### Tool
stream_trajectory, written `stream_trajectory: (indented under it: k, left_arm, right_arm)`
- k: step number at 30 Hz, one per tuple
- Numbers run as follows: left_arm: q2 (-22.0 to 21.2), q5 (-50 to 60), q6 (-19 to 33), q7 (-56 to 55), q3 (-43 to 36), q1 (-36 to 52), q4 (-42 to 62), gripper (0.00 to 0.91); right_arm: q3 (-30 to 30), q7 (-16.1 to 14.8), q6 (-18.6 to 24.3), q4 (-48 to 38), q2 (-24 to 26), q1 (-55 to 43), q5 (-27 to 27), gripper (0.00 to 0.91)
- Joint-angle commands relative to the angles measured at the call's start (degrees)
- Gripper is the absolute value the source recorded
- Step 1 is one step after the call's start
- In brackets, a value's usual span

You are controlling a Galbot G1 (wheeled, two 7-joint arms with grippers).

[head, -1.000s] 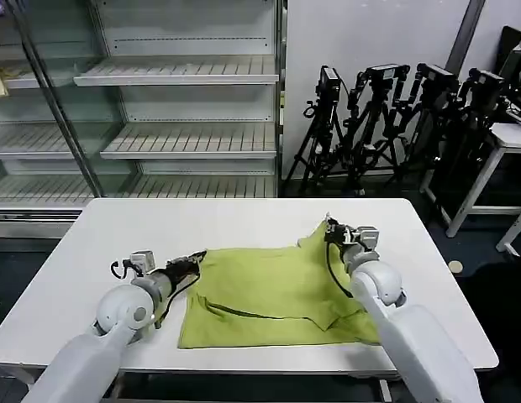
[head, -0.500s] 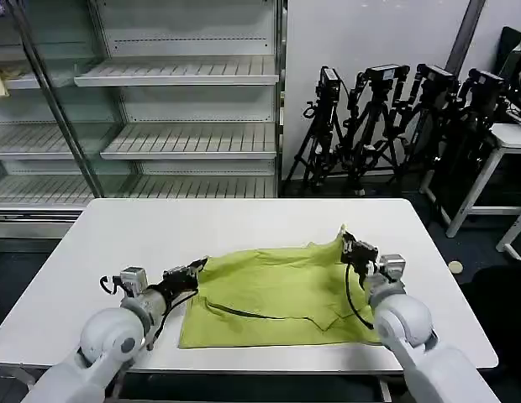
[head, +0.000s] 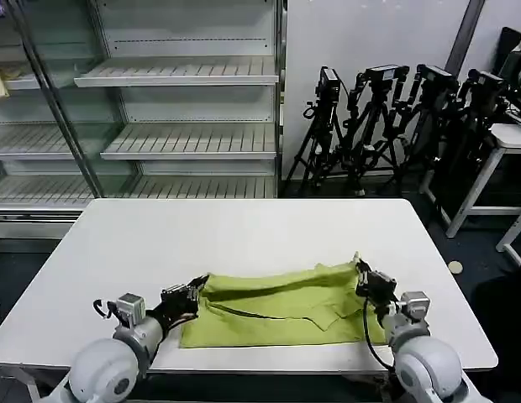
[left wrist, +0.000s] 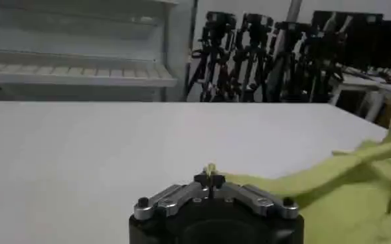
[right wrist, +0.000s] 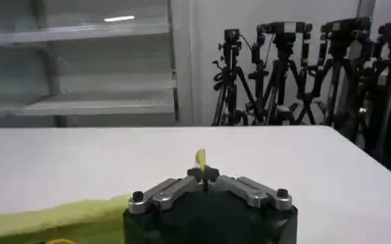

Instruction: Fold and organize the clothes.

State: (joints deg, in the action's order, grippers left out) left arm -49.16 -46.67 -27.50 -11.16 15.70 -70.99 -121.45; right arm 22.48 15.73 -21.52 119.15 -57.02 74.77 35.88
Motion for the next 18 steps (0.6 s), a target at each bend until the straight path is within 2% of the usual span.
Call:
stream_trajectory:
  k: [1,11,12,13,14,18]
  left_arm:
    - [0.5,6.3,0.8,1.1,0.3,-5.1,-2.2,0.01]
    - [0.3,6.8,0.6,1.2,0.7,-5.5,-0.4,0.02]
    - [0.3,6.9,0.6,1.3,0.6,-5.5,-0.2,0.312]
    - [0.1,7.0,0.5,1.3,0.5,-5.4,0.0,0.312]
    - [0.0,7.0,-0.1,1.3,0.4,-5.2,0.1,0.907]
    - [-0.5,6.9,-0.6,1.0,0.3,-4.5,0.6,0.907]
  right_arm:
    - [2.4,-0.2,0.1,2.7,0.2,6.4,-0.6,0.0]
    - [3.8,0.2,-1.0,1.2,-0.5,8.1,1.1,0.0]
    - [3.7,0.6,-1.6,1.0,-0.7,7.9,1.2,0.736]
    - [3.6,0.8,-2.3,0.8,-0.9,7.7,1.3,0.907]
    - [3.6,0.9,-3.0,0.8,-1.0,7.7,1.3,0.907]
    - [3.3,0.6,-3.3,1.4,-1.5,7.8,0.9,0.907]
